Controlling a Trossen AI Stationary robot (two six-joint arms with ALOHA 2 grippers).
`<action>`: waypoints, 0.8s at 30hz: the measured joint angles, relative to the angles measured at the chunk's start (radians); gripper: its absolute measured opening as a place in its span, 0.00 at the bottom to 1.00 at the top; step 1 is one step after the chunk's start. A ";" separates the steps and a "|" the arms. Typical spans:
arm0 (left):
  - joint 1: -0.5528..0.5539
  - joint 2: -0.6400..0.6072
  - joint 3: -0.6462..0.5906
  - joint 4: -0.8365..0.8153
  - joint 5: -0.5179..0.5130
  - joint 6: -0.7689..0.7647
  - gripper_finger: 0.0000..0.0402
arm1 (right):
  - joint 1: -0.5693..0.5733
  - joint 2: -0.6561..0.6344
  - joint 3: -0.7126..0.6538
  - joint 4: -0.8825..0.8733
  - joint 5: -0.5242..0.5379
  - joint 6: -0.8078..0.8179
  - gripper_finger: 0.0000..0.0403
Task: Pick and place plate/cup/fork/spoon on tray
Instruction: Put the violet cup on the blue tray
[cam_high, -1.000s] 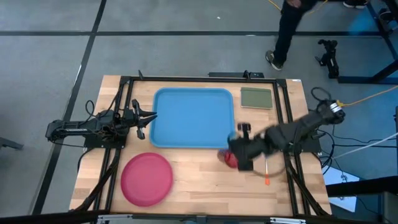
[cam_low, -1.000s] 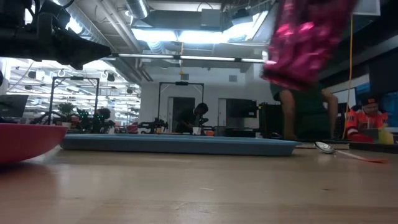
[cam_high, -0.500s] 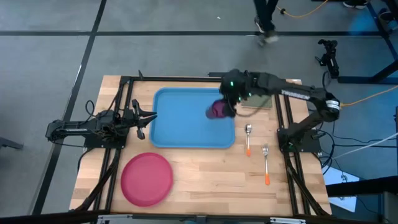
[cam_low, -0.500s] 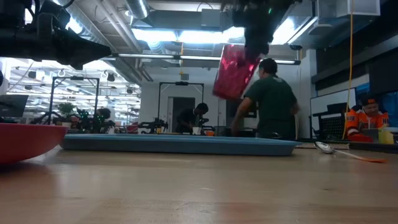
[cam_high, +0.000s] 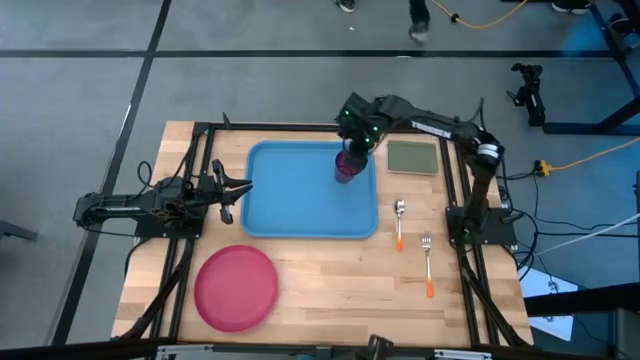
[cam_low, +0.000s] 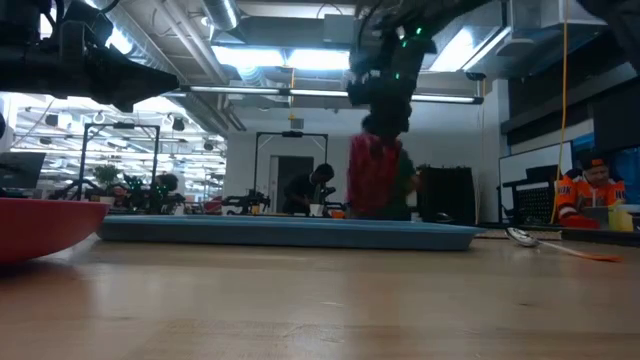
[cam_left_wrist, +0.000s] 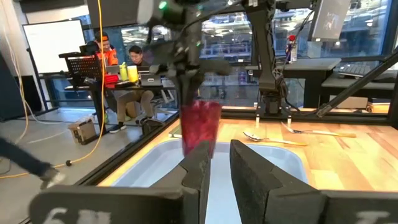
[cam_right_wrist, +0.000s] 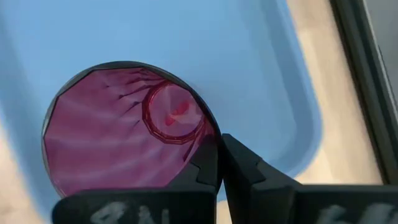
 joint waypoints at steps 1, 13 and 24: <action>0.000 0.000 0.000 0.000 0.000 0.000 0.14 | -0.014 0.015 0.004 0.000 0.003 -0.015 0.02; 0.000 0.000 0.000 0.000 0.000 0.000 0.14 | -0.121 0.078 0.007 0.007 -0.059 -0.036 0.03; 0.000 0.000 0.000 0.000 0.000 0.000 0.14 | -0.125 0.078 0.007 -0.013 -0.052 -0.034 0.10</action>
